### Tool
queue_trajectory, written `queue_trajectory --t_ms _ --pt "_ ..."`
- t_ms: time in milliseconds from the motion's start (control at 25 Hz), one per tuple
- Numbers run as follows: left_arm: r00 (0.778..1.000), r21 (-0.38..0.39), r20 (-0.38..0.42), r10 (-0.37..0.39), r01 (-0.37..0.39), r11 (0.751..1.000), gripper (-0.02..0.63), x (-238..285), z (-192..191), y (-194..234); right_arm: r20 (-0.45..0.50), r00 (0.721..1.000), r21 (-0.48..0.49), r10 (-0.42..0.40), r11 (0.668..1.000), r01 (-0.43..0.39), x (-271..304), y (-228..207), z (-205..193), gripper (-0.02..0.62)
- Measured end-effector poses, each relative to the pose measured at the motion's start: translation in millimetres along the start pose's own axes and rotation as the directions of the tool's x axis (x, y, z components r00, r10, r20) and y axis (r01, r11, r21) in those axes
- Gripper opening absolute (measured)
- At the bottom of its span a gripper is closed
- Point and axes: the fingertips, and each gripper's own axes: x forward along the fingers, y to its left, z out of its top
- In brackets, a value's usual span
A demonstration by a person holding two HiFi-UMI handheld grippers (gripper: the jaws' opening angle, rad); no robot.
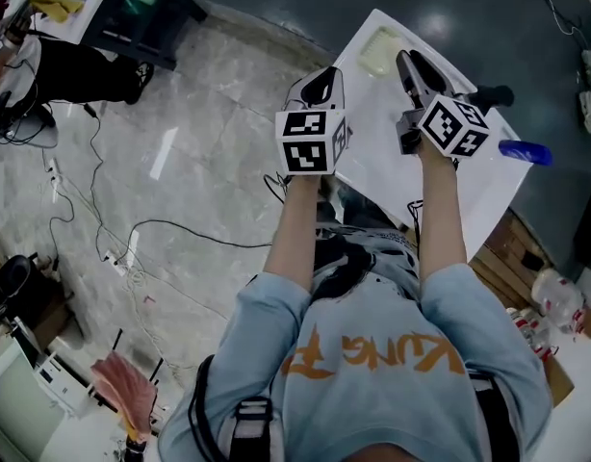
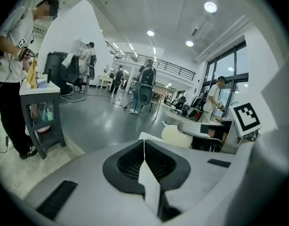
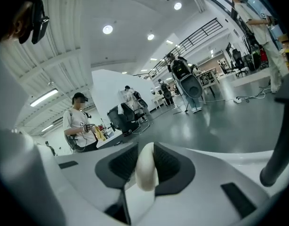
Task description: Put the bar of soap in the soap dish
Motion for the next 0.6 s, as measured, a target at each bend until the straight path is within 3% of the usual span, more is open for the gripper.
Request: queue_trajectory --t_ms 600 --pt "0.998 -0.047 -0.036 0.056 -0.058 0.997 0.025 7 -19 28 -0.163 0.985 -0.031 -0.062 0.998 0.058 56 -36 -59 0.118"
